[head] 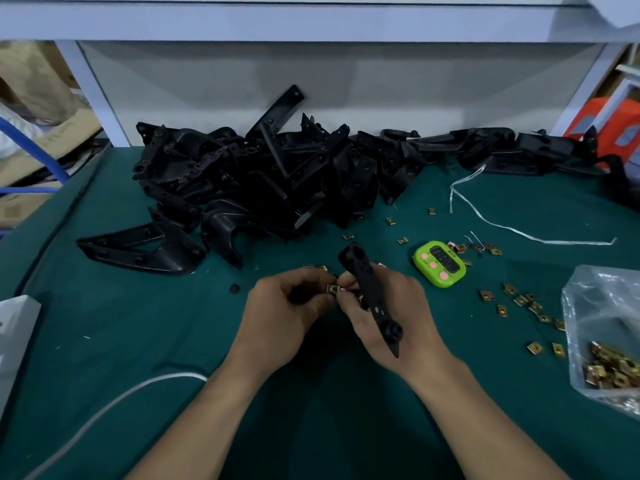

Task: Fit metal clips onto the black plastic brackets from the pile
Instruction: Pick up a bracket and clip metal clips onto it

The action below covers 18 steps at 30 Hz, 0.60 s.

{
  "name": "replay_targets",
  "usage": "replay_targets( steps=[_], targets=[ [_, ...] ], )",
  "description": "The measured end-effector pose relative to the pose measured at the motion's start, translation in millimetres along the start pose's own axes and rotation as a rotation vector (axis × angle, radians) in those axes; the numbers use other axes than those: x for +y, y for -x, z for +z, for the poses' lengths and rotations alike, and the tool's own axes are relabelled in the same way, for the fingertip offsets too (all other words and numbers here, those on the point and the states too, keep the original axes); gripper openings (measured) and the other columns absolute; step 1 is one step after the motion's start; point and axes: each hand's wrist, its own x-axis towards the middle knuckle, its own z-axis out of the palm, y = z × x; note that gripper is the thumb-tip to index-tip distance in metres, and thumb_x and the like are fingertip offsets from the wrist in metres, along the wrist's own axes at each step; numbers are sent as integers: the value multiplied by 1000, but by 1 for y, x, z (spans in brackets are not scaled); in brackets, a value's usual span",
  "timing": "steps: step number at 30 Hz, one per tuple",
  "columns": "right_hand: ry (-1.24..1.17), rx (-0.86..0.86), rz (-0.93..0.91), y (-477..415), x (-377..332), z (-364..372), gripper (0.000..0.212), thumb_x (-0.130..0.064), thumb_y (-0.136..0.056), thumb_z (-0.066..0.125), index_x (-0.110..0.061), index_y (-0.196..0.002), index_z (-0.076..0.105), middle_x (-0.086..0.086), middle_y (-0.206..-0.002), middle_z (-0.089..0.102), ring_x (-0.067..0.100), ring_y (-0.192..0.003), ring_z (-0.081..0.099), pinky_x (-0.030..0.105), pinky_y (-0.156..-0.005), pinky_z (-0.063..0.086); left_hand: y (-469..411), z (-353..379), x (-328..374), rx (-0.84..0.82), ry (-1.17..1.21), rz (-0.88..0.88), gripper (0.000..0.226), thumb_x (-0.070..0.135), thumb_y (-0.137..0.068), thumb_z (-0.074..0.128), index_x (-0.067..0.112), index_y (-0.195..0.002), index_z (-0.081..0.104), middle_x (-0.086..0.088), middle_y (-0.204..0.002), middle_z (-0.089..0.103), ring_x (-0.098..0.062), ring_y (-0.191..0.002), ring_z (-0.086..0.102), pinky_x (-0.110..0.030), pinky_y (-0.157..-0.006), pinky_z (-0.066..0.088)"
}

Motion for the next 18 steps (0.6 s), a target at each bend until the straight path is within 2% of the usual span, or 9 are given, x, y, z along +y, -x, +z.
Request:
replay_targets(
  steps=[5,9,12,15,18],
  targets=[
    [-3,25,-62,-2,5,2,10,-38,-83,62,-34,-92,60,-17,-86,66,5,-69,64,36,-58,54,4,0,6,13,63,-45,26,1,-83,79,27,-87,78,7,-85,78,-8,-82,74,-16,-74,54],
    [-47,-6,-14,-3,3,-2,18,-36,-78,65,-41,-95,60,-25,-85,67,3,-71,65,36,-62,56,5,1,9,17,43,-30,34,-2,-83,77,32,-85,76,9,-83,78,-5,-78,73,-14,-71,54],
    [-74,-36,38,-4,1,-2,19,-31,-76,68,-39,-93,62,-19,-79,69,6,-70,66,37,-65,56,7,1,9,48,-21,6,37,-2,-82,78,35,-83,76,14,-83,77,-1,-78,72,-10,-69,52],
    [-50,-109,48,-3,1,-4,8,-31,-77,68,-32,-83,63,-11,-73,66,11,-68,62,39,-63,53,7,2,7,77,-65,3,44,-4,-81,75,40,-83,76,19,-84,76,2,-80,72,-8,-69,51],
    [-63,-154,32,-2,0,-5,8,-25,-78,69,-24,-81,62,-4,-69,64,15,-65,60,41,-61,50,4,3,4,85,-41,-74,45,-5,-81,74,39,-84,77,17,-84,78,-1,-82,74,-15,-72,55]
  ],
)
